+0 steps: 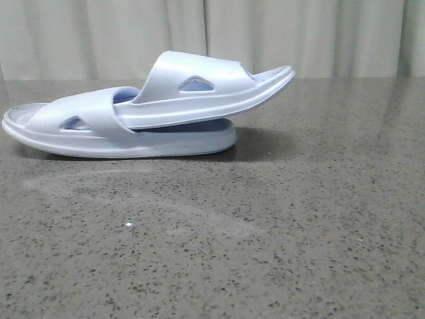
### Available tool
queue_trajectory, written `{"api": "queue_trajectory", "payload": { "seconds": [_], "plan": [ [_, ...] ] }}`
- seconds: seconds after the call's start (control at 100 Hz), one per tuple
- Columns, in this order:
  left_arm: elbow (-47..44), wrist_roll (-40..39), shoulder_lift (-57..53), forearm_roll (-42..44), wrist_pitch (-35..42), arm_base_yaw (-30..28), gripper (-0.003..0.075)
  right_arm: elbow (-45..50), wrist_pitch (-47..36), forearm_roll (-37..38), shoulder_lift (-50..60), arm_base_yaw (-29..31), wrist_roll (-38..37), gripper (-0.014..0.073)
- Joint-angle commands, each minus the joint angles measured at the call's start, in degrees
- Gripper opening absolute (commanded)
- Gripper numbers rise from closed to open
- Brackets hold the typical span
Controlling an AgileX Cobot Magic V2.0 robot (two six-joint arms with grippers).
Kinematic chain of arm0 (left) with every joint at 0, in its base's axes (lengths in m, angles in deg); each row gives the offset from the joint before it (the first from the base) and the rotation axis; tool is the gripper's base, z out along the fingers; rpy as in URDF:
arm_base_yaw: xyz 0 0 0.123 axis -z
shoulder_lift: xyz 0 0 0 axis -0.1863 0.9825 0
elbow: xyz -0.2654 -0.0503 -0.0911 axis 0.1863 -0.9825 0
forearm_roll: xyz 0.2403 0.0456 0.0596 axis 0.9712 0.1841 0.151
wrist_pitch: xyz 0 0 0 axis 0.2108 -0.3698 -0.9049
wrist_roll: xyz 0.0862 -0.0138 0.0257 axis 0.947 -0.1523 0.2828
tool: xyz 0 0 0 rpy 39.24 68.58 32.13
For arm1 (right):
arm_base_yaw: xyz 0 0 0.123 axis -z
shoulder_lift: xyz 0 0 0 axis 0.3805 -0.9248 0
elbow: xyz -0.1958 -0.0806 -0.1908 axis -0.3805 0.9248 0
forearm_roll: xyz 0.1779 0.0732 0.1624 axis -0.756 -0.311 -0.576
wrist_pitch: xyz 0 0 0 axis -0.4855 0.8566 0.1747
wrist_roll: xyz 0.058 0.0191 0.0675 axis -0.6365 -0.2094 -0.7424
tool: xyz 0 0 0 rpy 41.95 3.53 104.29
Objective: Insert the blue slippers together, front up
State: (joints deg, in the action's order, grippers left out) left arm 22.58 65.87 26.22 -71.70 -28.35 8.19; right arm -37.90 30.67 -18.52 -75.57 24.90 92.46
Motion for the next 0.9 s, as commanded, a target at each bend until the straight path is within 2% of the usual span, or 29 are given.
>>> {"api": "queue_trajectory", "payload": {
  "seconds": [0.0,0.07,0.18,0.44,0.48,0.65,0.89],
  "plan": [
    [-0.50,-0.38,-1.76,-0.70,4.33,-0.10,0.0015,0.21,-9.71,14.43,0.80,-0.15,-19.22,-0.0089],
    [-0.50,-0.38,-1.76,-0.70,4.33,-0.10,0.0015,3.44,-15.80,20.50,3.19,-0.51,-24.94,-0.0089],
    [-0.50,-0.38,-1.76,-0.70,4.33,-0.10,0.0015,10.19,-23.09,23.50,8.65,-2.42,-25.08,-0.0089],
    [-0.50,-0.38,-1.76,-0.70,4.33,-0.10,0.0015,20.19,-21.53,28.02,21.61,-4.81,-25.08,-0.0089],
    [-0.50,-0.38,-1.76,-0.70,4.33,-0.10,0.0015,20.07,-17.54,28.25,23.46,-4.81,-25.08,-0.0089],
    [-0.50,-0.38,-1.76,-0.70,4.33,-0.10,0.0015,20.07,-9.31,30.86,27.47,-4.04,-25.08,-0.0089],
    [-0.50,-0.38,-1.76,-0.70,4.33,-0.15,0.0015,20.07,-11.61,30.86,27.29,-4.04,-25.08,-0.0089]
  ]
}}
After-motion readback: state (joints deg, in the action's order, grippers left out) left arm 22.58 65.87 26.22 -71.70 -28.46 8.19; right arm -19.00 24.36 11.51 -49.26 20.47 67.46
